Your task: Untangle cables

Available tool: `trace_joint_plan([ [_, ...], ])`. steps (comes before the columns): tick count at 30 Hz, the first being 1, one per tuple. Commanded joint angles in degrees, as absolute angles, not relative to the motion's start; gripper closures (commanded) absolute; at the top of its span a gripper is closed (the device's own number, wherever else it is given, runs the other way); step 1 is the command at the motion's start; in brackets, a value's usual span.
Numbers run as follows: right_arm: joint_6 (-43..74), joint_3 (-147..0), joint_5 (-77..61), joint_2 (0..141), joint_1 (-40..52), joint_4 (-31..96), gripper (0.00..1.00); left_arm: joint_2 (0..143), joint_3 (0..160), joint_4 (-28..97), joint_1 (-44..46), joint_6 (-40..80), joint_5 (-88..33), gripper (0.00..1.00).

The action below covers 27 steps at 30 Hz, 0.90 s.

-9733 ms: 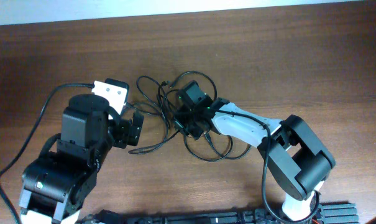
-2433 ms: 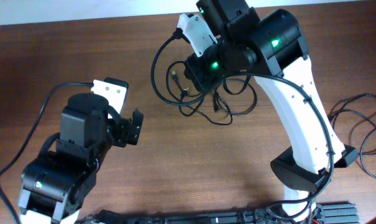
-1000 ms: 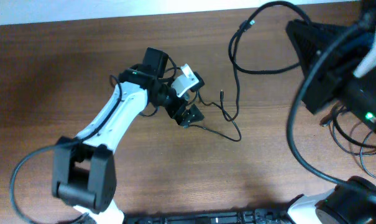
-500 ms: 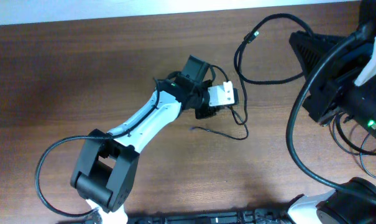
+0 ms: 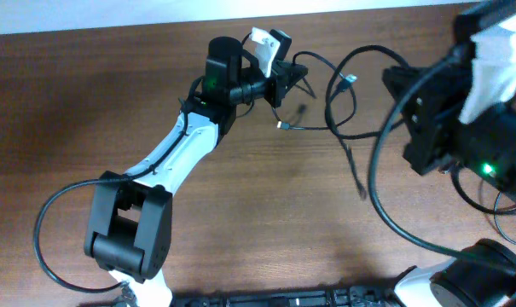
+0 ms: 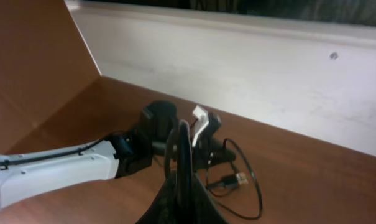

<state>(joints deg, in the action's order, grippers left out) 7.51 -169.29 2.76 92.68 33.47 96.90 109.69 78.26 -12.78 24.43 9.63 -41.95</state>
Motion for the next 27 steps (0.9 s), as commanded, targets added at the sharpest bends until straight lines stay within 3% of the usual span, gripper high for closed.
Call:
trace_joint_plan([
  [1, 7.3, -169.3, 3.1, 93.0, 33.7, 97.1, 0.96, 109.9, 78.9, -10.2, 24.6, 13.6, -43.6, 1.00],
  [5, 7.4, -169.3, 25.6, 92.2, 33.7, 97.1, 0.96, 109.9, 78.9, 12.2, 24.6, 5.4, -28.3, 1.00],
  [10, 10.0, -169.3, 60.5, 92.9, 33.7, 95.6, 0.96, 109.9, 78.9, 25.3, 24.6, 4.2, -22.0, 1.00],
  [12, 10.0, -169.3, 67.0, 93.4, 33.6, 94.0, 0.96, 109.9, 78.9, 27.2, 24.6, 4.2, -22.0, 1.00],
  [15, 10.0, -169.3, 62.4, 95.6, 26.5, 93.0, 0.96, 109.9, 78.9, 28.1, 24.6, 4.2, -22.0, 1.00],
  [22, 10.0, -169.3, 43.1, 109.6, -3.0, 86.8, 0.96, 109.9, 78.9, 28.7, 24.6, 4.2, -22.0, 1.00],
  [27, 11.5, -169.3, 11.0, 122.6, -22.8, 85.3, 0.96, 109.9, 78.9, 28.8, 24.6, 4.2, -22.0, 1.00],
])
